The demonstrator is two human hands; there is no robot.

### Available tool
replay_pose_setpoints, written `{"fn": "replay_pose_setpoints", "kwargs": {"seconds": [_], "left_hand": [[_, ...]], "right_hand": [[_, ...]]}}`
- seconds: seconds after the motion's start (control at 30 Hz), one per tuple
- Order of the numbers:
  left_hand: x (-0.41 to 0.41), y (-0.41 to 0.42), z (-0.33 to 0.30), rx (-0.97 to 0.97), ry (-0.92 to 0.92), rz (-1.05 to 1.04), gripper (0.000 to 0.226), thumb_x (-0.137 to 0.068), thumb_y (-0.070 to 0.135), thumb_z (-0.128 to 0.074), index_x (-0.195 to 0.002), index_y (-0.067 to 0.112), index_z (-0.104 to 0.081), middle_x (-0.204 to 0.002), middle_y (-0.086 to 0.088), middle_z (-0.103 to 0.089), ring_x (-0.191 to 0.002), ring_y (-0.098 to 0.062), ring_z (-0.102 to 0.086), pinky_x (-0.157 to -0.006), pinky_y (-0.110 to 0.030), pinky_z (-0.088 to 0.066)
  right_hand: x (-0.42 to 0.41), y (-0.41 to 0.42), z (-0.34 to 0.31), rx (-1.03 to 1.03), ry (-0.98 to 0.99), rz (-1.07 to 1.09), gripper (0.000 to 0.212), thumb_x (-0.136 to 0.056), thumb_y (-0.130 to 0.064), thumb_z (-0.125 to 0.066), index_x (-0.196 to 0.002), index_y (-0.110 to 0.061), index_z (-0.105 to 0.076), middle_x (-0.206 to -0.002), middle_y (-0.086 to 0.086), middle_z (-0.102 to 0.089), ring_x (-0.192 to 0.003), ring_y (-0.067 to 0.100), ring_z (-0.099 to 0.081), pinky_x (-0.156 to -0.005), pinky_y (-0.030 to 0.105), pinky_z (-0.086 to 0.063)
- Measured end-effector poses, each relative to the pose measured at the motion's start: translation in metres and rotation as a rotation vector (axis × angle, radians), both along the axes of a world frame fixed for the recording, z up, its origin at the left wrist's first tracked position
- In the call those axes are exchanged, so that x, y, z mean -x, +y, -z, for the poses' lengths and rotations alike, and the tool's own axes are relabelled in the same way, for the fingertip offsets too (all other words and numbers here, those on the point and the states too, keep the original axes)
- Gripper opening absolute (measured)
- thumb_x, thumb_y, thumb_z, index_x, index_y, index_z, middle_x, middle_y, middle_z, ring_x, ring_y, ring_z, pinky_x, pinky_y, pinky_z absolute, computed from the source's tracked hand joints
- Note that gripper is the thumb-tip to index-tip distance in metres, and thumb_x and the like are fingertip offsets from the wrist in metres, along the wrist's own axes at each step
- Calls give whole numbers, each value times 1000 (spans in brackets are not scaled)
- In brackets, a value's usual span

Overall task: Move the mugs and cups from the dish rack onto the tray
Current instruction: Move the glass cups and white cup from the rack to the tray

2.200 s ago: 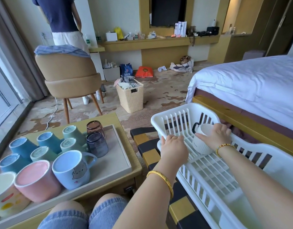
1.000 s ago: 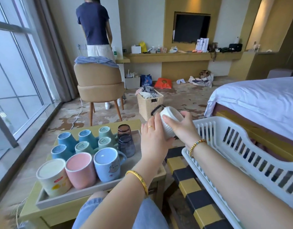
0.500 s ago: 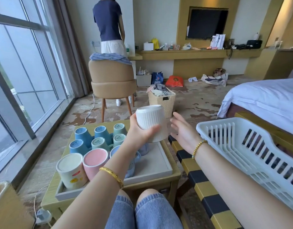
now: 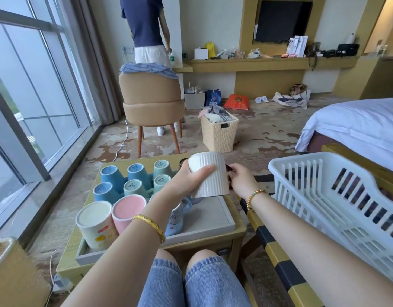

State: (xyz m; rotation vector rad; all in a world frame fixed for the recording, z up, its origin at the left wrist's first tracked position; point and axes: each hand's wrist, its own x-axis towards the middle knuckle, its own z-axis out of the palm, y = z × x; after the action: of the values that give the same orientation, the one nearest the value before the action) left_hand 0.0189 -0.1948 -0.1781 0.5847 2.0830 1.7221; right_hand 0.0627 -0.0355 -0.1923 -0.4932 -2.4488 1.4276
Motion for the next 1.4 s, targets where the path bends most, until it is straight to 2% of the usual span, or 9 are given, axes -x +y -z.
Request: {"fn": "replay_pose_setpoints", "kwargs": {"seconds": [0.1, 0.27, 0.37, 0.5, 0.77, 1.0, 1.17, 1.3, 1.4], "left_hand": [[7, 2, 2, 124, 75, -106, 93, -67, 56, -72, -139, 16, -27, -129, -8, -49, -111, -23, -55, -98, -41, -47], [13, 2, 11, 355, 279, -31, 94, -69, 47, -75, -142, 14, -27, -136, -5, -45, -116, -18, -48, -95, -29, -41], [11, 5, 22, 555, 471, 47, 95, -66, 46, -77, -140, 13, -28, -133, -5, -46, -109, -14, -46, -87, -24, -36], [14, 4, 39, 768, 555, 98, 94, -64, 52, -75, -136, 12, -31, -131, -8, -47, -116, -23, -46, -95, -32, -39], [19, 4, 53, 1053, 700, 154, 94, -66, 67, -62, -134, 10, -33, -123, -9, -54, -118, -28, -48, -115, -45, -11], [14, 4, 60, 1172, 739, 102, 95, -64, 78, -52, -133, 16, -34, -131, -8, -50, -126, -31, -35, -112, -54, -3], [14, 6, 62, 1124, 763, 173, 101, -68, 71, -57, -144, 16, -18, -147, -5, -34, -138, -26, -26, -114, -55, 2], [15, 6, 63, 1045, 768, 167, 91, -66, 66, -61, -136, 19, -27, -138, -2, -46, -132, -24, -39, -113, -57, 2], [13, 7, 64, 1043, 761, 144, 86, -66, 66, -60, -132, 18, -33, -134, -2, -48, -129, -23, -41, -113, -56, 1]], "right_hand": [[6, 4, 13, -51, 6, 36, 23, -97, -14, -34, -107, -15, -55, -76, -7, -59, -71, 15, -62, -62, 33, -53], [9, 11, 29, -210, 8, 24, 16, -95, -15, -37, -99, -23, -51, -77, -16, -55, -80, 18, -61, -71, 38, -53], [9, 15, 43, -308, -57, -28, 17, -96, -13, -38, -89, -27, -45, -76, -12, -56, -71, 14, -57, -56, 29, -44], [10, 16, 59, -389, -145, -99, 16, -97, -12, -39, -90, -25, -43, -83, 1, -62, -69, 16, -58, -48, 24, -36], [15, 5, 72, -410, -198, -162, 10, -97, -9, -40, -97, -12, -50, -92, 13, -64, -83, 27, -61, -73, 42, -53], [24, 0, 77, -376, -218, -141, 14, -96, -9, -40, -99, -15, -53, -96, 12, -65, -83, 27, -60, -73, 39, -51], [23, -5, 77, -285, -244, -87, 32, -94, -8, -44, -125, -15, -51, -125, 9, -59, -113, 27, -56, -94, 40, -49], [13, -18, 78, 13, -190, 206, 35, -94, -8, -41, -127, -10, -53, -128, 10, -57, -114, 27, -56, -85, 28, -44], [8, -31, 82, 148, -235, 181, 40, -96, -10, -36, -135, -8, -47, -133, 11, -54, -116, 28, -54, -82, 27, -41]]}}
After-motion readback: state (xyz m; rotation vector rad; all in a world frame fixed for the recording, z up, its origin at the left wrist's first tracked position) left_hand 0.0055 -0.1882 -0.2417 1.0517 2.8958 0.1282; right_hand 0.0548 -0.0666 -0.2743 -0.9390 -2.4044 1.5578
